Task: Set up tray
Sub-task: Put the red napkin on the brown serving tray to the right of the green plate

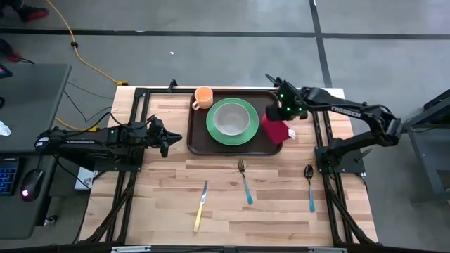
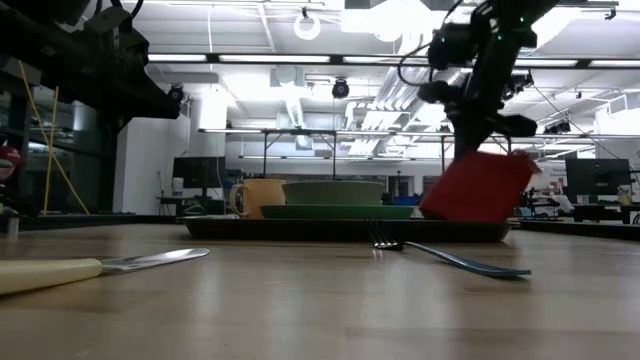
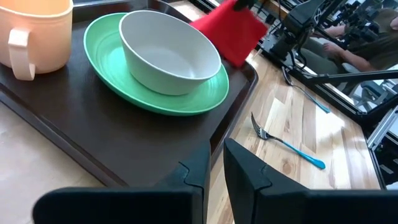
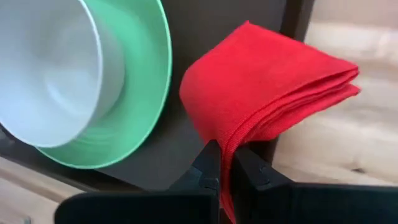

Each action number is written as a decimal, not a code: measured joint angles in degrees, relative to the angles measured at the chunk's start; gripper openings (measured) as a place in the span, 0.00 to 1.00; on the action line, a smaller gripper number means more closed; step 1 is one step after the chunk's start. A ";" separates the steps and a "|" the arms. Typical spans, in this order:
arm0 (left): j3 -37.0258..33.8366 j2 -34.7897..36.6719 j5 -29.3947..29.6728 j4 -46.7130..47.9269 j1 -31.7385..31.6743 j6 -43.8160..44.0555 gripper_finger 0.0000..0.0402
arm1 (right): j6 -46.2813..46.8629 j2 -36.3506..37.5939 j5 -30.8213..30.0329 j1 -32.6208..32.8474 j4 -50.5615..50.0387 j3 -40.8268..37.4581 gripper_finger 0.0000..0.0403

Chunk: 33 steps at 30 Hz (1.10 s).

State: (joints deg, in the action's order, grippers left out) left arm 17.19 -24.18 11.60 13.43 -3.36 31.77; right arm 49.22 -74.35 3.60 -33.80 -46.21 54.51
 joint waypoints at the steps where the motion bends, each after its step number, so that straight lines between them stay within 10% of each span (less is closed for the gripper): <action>1: 0.00 -0.01 0.00 0.00 -0.01 0.00 0.19 | 0.57 0.00 0.59 0.00 0.77 -1.04 0.00; 33: 0.00 -0.02 -0.33 0.02 0.00 0.02 0.19 | 1.52 -5.57 0.94 0.22 -0.55 -4.88 0.00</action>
State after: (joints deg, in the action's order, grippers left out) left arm 17.19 -24.21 11.27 13.45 -3.36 31.79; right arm 50.74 -79.92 4.54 -33.59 -46.76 49.63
